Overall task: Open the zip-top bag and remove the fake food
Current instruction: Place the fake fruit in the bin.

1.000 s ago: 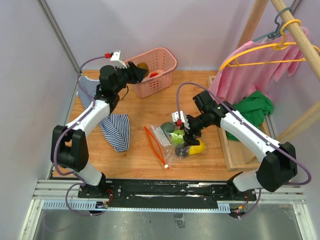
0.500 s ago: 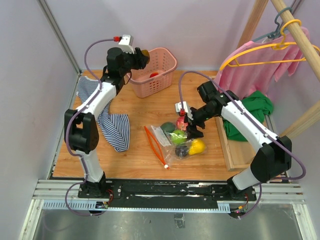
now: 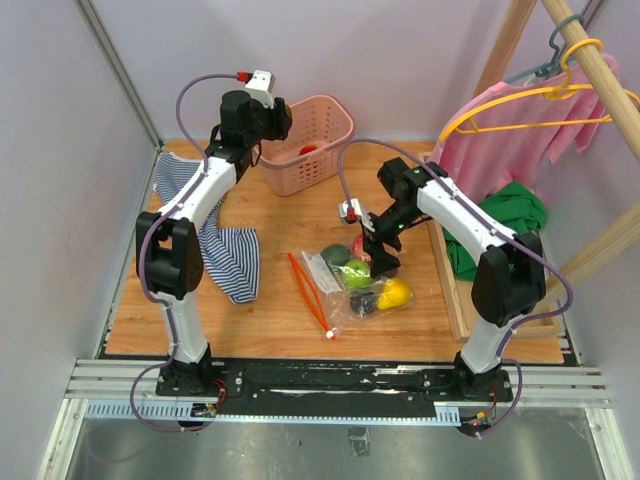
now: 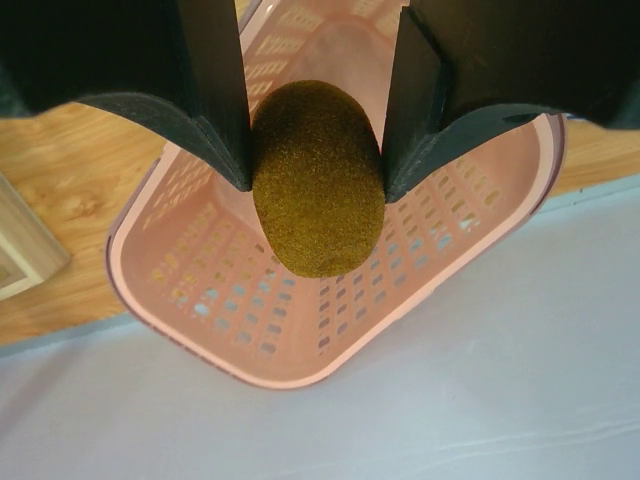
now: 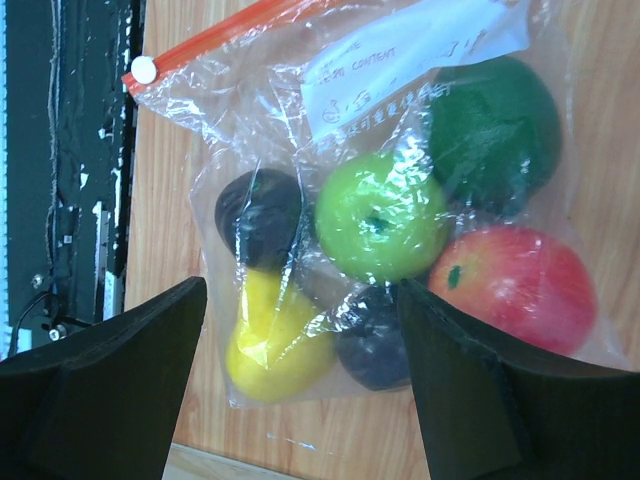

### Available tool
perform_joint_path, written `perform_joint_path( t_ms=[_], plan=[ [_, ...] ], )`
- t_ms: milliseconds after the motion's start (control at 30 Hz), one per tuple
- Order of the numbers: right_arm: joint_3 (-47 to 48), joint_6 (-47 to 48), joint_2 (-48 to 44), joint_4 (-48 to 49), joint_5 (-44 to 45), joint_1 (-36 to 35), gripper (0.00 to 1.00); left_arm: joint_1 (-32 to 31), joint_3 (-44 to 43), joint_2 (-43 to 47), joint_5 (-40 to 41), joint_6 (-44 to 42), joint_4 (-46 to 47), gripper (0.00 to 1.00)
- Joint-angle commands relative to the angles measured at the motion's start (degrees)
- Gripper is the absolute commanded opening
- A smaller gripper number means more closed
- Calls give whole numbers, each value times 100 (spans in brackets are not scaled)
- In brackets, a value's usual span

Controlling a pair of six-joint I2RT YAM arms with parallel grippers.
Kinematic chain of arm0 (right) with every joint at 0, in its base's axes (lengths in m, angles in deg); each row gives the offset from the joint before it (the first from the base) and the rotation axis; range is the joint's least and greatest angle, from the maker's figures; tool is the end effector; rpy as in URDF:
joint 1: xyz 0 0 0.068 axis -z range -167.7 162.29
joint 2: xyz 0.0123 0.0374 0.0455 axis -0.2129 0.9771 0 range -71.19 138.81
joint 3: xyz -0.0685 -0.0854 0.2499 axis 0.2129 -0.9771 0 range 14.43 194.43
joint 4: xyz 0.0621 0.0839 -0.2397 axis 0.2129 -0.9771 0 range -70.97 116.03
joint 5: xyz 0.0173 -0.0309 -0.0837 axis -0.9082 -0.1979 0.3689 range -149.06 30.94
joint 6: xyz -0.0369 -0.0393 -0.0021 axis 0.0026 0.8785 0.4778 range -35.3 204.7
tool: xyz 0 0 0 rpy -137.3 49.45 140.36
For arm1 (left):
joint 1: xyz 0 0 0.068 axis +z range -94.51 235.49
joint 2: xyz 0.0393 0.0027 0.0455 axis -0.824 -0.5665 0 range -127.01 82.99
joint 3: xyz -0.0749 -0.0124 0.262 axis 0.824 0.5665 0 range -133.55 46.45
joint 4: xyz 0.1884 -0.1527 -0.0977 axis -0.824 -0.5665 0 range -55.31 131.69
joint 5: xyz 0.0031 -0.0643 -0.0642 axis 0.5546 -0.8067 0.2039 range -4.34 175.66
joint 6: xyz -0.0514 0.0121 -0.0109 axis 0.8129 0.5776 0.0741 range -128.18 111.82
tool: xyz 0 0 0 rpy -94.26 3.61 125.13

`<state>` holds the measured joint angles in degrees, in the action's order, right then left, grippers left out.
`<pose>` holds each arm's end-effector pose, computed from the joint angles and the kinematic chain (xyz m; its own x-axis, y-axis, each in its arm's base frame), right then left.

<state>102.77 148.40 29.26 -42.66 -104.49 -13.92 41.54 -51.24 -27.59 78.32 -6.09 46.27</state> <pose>0.2901 0.1711 0.2827 -0.0229 -0.7126 -0.7012 -0.9766 -0.1341 0.1682 0.4582 -0.1185 0.3486 -0.1534 0.0009 -0.9882 0.3564 0.9327 -0.0545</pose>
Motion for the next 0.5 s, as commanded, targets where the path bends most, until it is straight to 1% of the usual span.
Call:
perform_joint_path(
  t_ms=[0,100,167,267,400,467],
  plan=[
    [112,139,246,-453,39,-47,78,33,-13,-112,110,-191,-112,25],
    [126,131,290,-452,56,-50,78,34,-110,-207,116,-182,-223,28],
    [128,120,278,-440,68,-51,78,33,-207,-270,64,-211,-369,32],
    [96,108,244,-397,86,-55,78,34,-267,-321,91,-251,-523,47],
    [54,107,252,-352,78,-56,78,34,-227,-332,221,-261,-596,71],
    [34,111,269,-339,93,-59,78,33,-219,-341,305,-239,-607,79]
  ],
)
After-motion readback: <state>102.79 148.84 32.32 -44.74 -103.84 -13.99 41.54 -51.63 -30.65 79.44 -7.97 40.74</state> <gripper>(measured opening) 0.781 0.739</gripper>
